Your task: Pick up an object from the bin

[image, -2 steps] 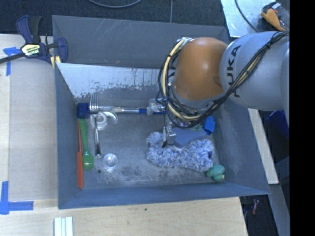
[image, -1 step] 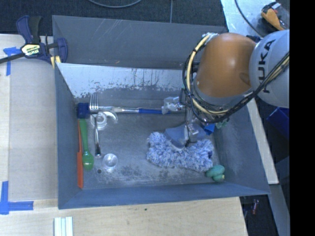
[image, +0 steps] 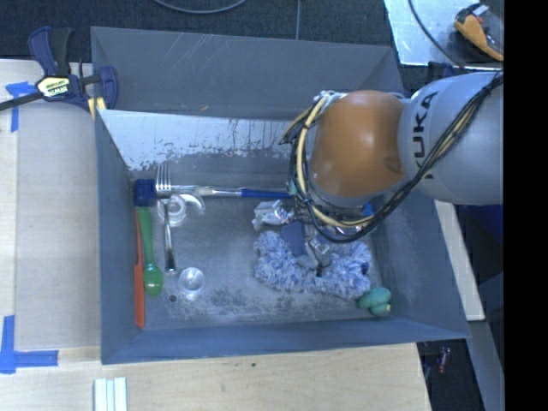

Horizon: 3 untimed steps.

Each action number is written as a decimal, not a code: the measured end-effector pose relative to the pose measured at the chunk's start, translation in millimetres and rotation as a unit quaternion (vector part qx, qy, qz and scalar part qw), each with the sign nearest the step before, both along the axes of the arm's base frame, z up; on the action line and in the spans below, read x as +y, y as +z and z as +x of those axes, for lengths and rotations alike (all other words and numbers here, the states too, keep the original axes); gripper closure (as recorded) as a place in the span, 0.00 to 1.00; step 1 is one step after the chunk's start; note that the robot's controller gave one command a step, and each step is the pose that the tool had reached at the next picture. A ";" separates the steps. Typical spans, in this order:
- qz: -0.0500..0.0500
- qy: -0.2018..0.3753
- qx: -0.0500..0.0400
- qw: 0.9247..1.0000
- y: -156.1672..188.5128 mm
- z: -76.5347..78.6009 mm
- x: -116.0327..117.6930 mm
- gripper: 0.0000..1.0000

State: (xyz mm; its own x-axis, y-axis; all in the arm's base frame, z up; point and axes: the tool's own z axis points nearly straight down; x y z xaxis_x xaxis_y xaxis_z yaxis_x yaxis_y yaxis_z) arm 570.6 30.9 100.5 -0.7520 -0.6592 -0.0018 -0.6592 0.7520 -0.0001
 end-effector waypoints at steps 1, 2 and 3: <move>0.001 0.023 -0.008 1.000 -27.6 28.6 -13.1 0.00; -0.001 0.255 -0.010 0.967 -25.6 16.9 14.8 1.00; -0.001 0.254 -0.010 0.967 -25.4 16.9 14.8 1.00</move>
Offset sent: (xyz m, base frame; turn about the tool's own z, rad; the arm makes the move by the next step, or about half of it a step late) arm 0.0126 0.0141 -0.0305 -0.5194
